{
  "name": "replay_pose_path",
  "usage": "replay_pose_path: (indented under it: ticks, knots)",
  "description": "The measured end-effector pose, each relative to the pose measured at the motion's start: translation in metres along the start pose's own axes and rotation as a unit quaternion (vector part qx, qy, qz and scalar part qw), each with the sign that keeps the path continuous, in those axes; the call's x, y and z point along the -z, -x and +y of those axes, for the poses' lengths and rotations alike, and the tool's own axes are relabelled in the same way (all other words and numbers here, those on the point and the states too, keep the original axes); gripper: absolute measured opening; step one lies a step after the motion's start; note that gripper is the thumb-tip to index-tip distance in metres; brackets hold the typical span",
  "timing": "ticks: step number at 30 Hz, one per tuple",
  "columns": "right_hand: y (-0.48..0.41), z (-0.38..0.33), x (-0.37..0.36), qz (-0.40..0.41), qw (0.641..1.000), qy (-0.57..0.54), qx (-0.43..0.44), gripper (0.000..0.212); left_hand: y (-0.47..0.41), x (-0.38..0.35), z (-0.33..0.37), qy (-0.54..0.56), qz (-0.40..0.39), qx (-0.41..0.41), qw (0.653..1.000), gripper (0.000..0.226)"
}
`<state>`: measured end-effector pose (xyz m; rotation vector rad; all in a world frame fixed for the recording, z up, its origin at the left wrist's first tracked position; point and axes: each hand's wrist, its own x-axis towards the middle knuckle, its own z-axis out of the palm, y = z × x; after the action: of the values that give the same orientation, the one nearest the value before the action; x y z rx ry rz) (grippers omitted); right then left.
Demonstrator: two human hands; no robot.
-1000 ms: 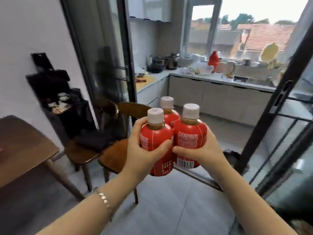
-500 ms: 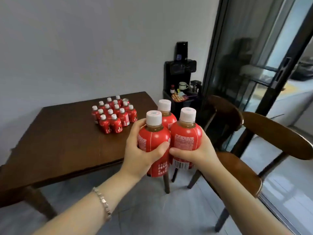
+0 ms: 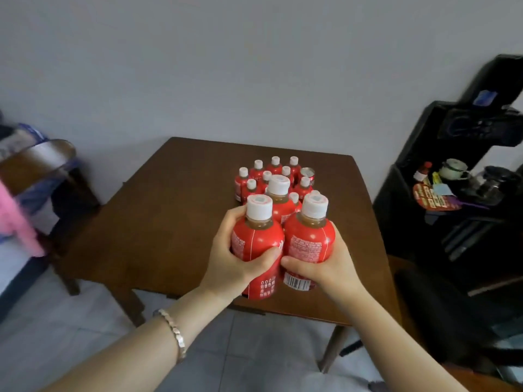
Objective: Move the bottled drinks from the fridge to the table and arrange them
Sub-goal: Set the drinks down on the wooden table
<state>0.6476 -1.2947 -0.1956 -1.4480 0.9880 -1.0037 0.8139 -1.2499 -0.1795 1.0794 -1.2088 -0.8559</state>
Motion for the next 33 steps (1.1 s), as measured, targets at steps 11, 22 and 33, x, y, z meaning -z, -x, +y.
replay_pose_path:
  ticks: [11, 22, 33]
  knots:
    - [-0.174, 0.113, -0.107, 0.0, 0.994, -0.066, -0.089, 0.084, -0.135, 0.122, -0.142, -0.02, -0.003, 0.088, 0.996, 0.069]
    - [-0.319, 0.216, -0.192, 0.083, 0.98, -0.067, -0.171, 0.091, -0.28, 0.218, -0.287, -0.054, -0.105, 0.132, 0.984, 0.074]
    - [-0.332, 0.241, -0.222, 0.137, 0.976, 0.0, -0.171, 0.095, -0.283, 0.253, -0.366, -0.145, -0.186, -0.036, 0.971, 0.06]
